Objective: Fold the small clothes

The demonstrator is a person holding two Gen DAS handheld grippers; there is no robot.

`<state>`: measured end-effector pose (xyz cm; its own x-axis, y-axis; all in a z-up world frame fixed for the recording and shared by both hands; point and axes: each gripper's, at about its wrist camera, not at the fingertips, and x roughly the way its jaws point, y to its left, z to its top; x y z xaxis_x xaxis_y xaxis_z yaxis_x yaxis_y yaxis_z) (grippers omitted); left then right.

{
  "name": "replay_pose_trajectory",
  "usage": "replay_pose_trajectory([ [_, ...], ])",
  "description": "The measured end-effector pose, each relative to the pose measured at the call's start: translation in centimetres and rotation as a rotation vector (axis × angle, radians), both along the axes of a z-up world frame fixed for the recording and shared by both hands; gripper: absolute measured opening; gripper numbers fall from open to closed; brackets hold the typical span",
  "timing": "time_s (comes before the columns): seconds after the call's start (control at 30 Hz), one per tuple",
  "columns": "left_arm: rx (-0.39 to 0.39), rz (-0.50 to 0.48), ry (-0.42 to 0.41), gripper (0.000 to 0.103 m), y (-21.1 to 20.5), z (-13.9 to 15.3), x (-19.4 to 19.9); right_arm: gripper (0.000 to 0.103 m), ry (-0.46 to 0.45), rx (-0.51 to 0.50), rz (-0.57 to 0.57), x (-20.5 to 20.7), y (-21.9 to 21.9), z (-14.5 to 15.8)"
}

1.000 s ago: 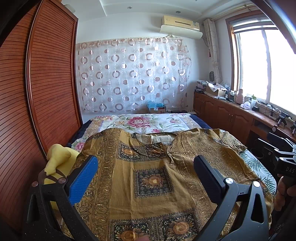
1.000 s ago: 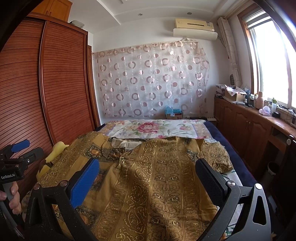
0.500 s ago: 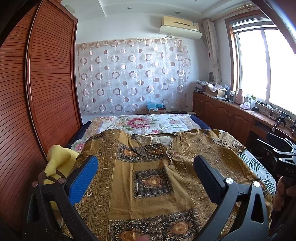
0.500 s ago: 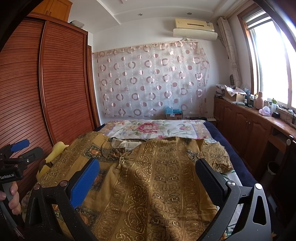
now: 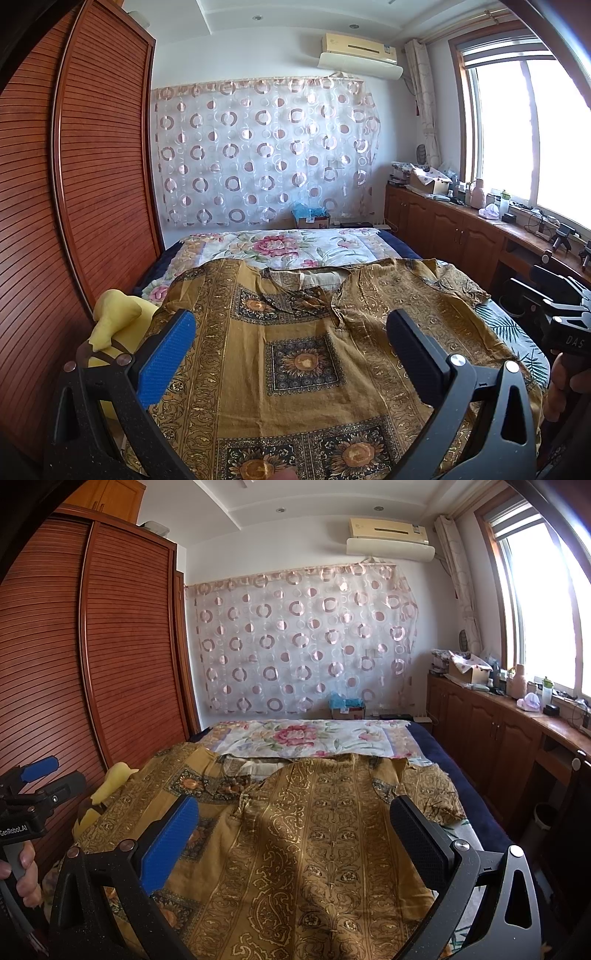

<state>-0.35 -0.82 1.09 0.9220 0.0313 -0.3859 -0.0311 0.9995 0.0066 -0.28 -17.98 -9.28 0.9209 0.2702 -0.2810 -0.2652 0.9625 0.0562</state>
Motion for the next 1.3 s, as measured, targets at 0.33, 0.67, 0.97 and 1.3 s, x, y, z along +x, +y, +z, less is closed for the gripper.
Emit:
replay_pose_trajectory([
  [0.33,-0.001,-0.001,0.001,0.103,-0.1,0.1,-0.1,0.103,0.001,0.002,0.006,-0.1,0.1,-0.1],
  [0.67,-0.005,0.007,0.017,0.103,0.6,0.9,-0.3,0.103,0.011,0.005,0.019,0.5,0.3,-0.6],
  [0.97,-0.014,0.028,0.043,0.103,3.3,-0.7,0.9,0.103,0.028,-0.004,0.043,1.7,1.1,-1.1],
  [1.3,-0.022,0.075,0.115,0.103,7.9,-3.4,2.4,0.103,0.101,-0.026,0.105,3.6,1.9,-2.5],
])
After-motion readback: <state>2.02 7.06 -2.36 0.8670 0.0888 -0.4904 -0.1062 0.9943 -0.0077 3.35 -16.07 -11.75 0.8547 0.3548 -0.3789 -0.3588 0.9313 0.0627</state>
